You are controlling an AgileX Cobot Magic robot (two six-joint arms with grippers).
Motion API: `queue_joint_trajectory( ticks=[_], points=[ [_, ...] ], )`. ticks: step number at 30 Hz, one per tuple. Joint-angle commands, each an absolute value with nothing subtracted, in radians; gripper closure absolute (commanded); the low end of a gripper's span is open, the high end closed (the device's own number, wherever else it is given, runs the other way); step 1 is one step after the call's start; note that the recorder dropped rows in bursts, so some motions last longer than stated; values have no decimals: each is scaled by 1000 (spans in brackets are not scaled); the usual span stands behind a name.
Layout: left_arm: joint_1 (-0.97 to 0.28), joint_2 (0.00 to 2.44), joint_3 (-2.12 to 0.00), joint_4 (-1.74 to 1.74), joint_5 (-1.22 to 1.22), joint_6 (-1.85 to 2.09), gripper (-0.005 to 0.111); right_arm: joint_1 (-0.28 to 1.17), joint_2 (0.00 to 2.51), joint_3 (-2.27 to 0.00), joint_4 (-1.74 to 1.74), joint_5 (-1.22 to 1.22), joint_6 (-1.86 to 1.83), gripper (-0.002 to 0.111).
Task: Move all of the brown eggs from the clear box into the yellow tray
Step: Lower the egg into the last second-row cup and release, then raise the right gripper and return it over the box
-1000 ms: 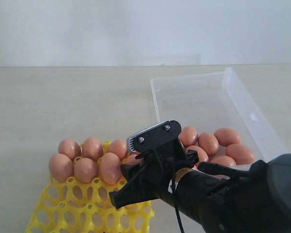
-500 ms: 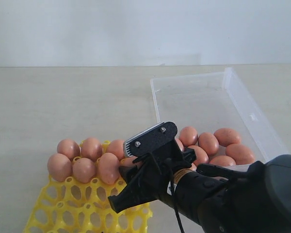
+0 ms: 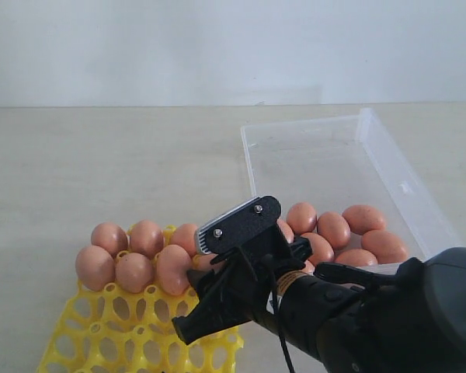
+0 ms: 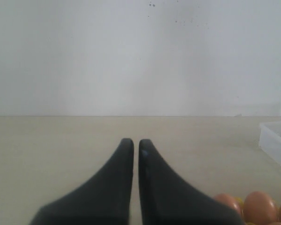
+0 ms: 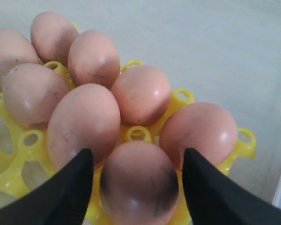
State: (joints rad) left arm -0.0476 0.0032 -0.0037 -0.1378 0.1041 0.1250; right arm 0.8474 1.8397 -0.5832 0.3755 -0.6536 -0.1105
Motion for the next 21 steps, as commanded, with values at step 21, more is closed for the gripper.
queue_joint_trajectory(
  ticks=[21],
  points=[
    [-45, 0, 0, -138, 98, 128, 103, 847, 1434, -583, 963, -742, -717, 61]
  ],
)
